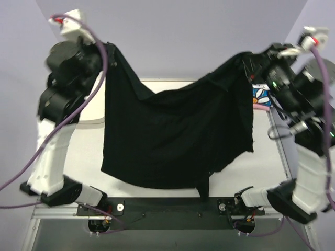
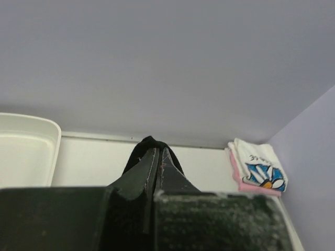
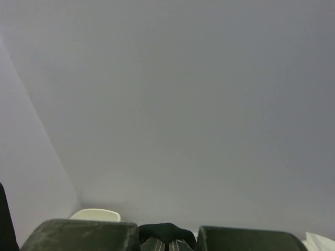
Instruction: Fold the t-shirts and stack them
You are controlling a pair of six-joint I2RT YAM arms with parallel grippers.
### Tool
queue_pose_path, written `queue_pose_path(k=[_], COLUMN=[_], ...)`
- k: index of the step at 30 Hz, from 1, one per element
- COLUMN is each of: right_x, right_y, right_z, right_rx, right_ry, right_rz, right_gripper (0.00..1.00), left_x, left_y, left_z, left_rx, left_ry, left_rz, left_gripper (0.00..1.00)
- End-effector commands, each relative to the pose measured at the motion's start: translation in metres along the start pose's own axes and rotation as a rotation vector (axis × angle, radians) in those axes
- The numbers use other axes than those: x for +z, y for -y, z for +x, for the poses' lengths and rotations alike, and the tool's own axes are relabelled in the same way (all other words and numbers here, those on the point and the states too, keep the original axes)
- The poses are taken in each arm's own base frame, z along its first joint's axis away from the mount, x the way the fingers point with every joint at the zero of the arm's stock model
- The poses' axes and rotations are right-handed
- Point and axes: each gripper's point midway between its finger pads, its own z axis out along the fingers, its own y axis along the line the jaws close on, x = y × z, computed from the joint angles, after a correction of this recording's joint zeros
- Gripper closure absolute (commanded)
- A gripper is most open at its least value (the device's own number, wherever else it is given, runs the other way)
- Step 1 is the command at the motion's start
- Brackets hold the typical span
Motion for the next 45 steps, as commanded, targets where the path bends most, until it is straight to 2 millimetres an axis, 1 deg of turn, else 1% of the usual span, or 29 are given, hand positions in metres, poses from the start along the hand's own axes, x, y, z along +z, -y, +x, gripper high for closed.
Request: queue_pose_path(k=[1, 2, 4, 5, 9, 15, 16, 17, 18, 19, 20, 21, 22, 23, 24, 25, 26, 27, 29, 30, 32, 34, 36, 39, 40, 41, 43, 44, 45], right_x=[0.067, 0.073, 0.09, 0.094, 0.102, 0.085, 0.073, 0.086, 0.084, 0.055, 0.075, 0.05, 0.05, 0.042, 0.03, 0.022, 0.011, -0.01, -0.037, -0.054, -0.081, -0.1, -0.122, -0.139, -0.142, -0.141, -0.135, -0.13, -0.123], right_y=[0.022, 0.027, 0.029, 0.026, 0.017, -0.009, -0.013, -0.005, -0.005, -0.013, 0.004, 0.004, 0.014, 0.017, 0.032, 0.043, 0.046, 0.046, 0.055, 0.048, 0.054, 0.046, 0.057, 0.067, 0.066, 0.065, 0.069, 0.072, 0.082], right_z=[-0.036, -0.042, -0.057, -0.061, -0.075, -0.071, -0.072, -0.038, -0.017, -0.017, 0.055, 0.059, 0.094, 0.127, 0.186, 0.213, 0.242, 0.285, 0.326, 0.343, 0.372, 0.391, 0.405, 0.394, 0.388, 0.373, 0.351, 0.338, 0.33], right_rx=[0.013, 0.064, 0.08, 0.077, 0.063, -0.014, -0.02, 0.001, 0.013, 0.015, 0.078, 0.082, 0.101, 0.124, 0.148, 0.164, 0.2, 0.217, 0.225, 0.231, 0.224, 0.231, 0.182, 0.097, 0.089, 0.088, 0.08, 0.053, 0.017], right_ry=[0.128, 0.15, 0.209, 0.226, 0.261, 0.249, 0.248, 0.153, 0.1, 0.118, -0.026, -0.006, -0.075, -0.15, -0.263, -0.308, -0.375, -0.464, -0.57, -0.627, -0.745, -0.84, -0.943, -0.941, -0.924, -0.886, -0.802, -0.762, -0.719], right_rz=[0.083, 0.082, 0.02, -0.005, -0.107, -0.267, -0.284, -0.273, -0.292, -0.314, -0.279, -0.261, -0.222, -0.195, -0.138, -0.075, -0.047, -0.042, 0.035, 0.03, 0.099, 0.119, 0.208, 0.286, 0.289, 0.281, 0.291, 0.294, 0.346], right_gripper=[1.0, 1.0, 1.0, 1.0, 1.0, 1.0, 1.0, 1.0, 1.0, 1.0, 1.0, 1.0, 1.0, 1.0, 1.0, 1.0, 1.0, 1.0, 1.0, 1.0, 1.0, 1.0, 0.92, 0.6, 0.34, 0.24, 0.13, 0.08, 0.03], left_x=[0.063, 0.094, 0.109, 0.121, 0.121, 0.126, 0.126, 0.122, 0.118, 0.126, 0.104, 0.098, 0.097, 0.069, 0.057, 0.043, 0.01, -0.005, -0.052, -0.066, -0.099, -0.113, -0.132, -0.149, -0.153, -0.162, -0.161, -0.158, -0.155], left_y=[-0.009, -0.015, -0.013, -0.024, -0.04, -0.054, -0.05, -0.052, -0.047, -0.056, -0.045, -0.049, -0.067, -0.066, -0.072, -0.075, -0.098, -0.101, -0.121, -0.126, -0.137, -0.141, -0.143, -0.146, -0.148, -0.154, -0.156, -0.156, -0.157], left_z=[-0.023, -0.006, -0.016, -0.024, -0.049, -0.045, -0.035, -0.025, -0.014, 0.031, 0.033, 0.06, 0.137, 0.142, 0.17, 0.2, 0.262, 0.285, 0.343, 0.357, 0.375, 0.374, 0.366, 0.333, 0.324, 0.317, 0.288, 0.283, 0.28], left_rx=[-0.036, -0.039, -0.065, -0.08, -0.115, -0.169, -0.182, -0.188, -0.185, -0.206, -0.187, -0.157, -0.147, -0.136, -0.182, -0.215, -0.238, -0.261, -0.218, -0.217, -0.212, -0.248, -0.278, -0.283, -0.274, -0.257, -0.226, -0.213, -0.199], left_ry=[0.068, 0.025, 0.042, 0.084, 0.133, 0.068, 0.022, -0.025, -0.067, -0.187, -0.193, -0.238, -0.369, -0.347, -0.388, -0.441, -0.549, -0.581, -0.677, -0.702, -0.73, -0.711, -0.691, -0.612, -0.587, -0.581, -0.505, -0.496, -0.492], left_rz=[0.015, 0.008, 0.053, 0.057, 0.097, 0.193, 0.227, 0.218, 0.23, 0.201, 0.197, 0.156, 0.03, 0.011, -0.023, -0.031, -0.092, -0.108, -0.191, -0.218, -0.266, -0.296, -0.305, -0.308, -0.32, -0.342, -0.356, -0.363, -0.368], left_gripper=[1.0, 1.0, 1.0, 1.0, 1.0, 1.0, 1.0, 1.0, 1.0, 1.0, 1.0, 1.0, 1.0, 1.0, 1.0, 1.0, 1.0, 1.0, 1.0, 1.0, 1.0, 1.0, 1.0, 1.0, 1.0, 1.0, 0.86, 0.71, 0.3])
